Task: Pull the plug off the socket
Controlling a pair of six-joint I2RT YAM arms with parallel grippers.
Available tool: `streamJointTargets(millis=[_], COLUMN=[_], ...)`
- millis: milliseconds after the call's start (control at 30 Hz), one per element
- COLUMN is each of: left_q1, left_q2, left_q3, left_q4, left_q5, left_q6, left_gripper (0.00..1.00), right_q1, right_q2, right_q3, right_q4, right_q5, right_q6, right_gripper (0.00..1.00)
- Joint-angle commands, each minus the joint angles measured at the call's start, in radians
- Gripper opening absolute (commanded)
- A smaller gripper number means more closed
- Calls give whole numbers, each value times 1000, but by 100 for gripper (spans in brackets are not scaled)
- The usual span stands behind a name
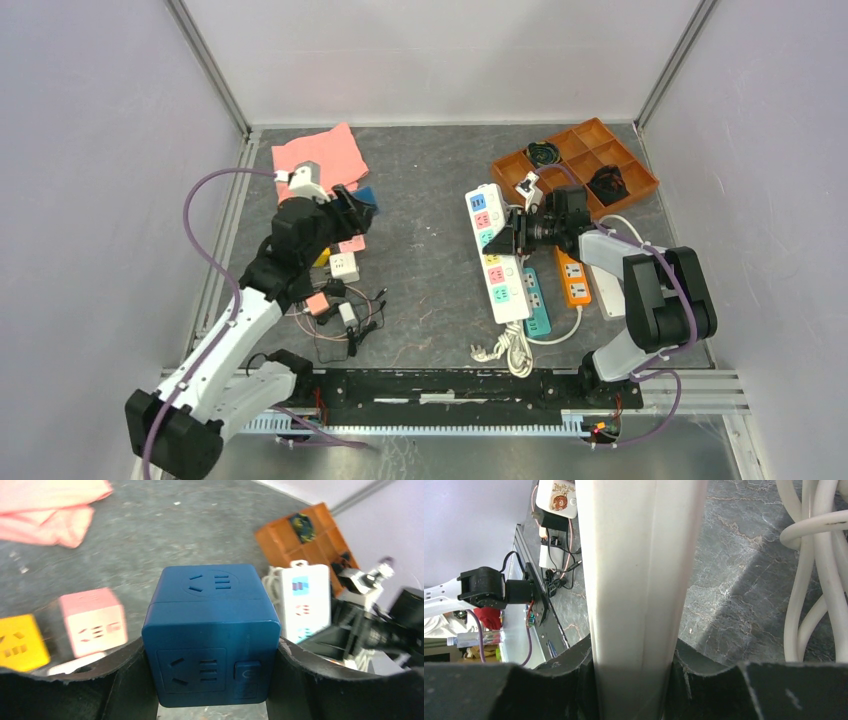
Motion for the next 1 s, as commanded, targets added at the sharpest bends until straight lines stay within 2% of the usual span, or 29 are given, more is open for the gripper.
streamJointTargets(millis=[0,333,467,667,967], left_q1=[186,442,466,472,526], left_q2=[19,333,440,556,629], left_q3=[-47,90,148,204,203], left_q4=[95,133,99,54,50], left_q5=[198,282,250,208,214], left_q6=[-52,-230,-247,-232,-216], left_gripper=[3,6,11,12,16], right_q1=[-2,-2,-3,-2,-2], right_q2=[4,8,15,11,13], right_q3=[-16,-17,-17,-16,-15], right_q4=[72,80,82,83,83], right_q5=[4,-12,-17,-20,-21], right_q6=[-138,-136,-133,-134,-134], right_gripper=[0,0,0,0,0])
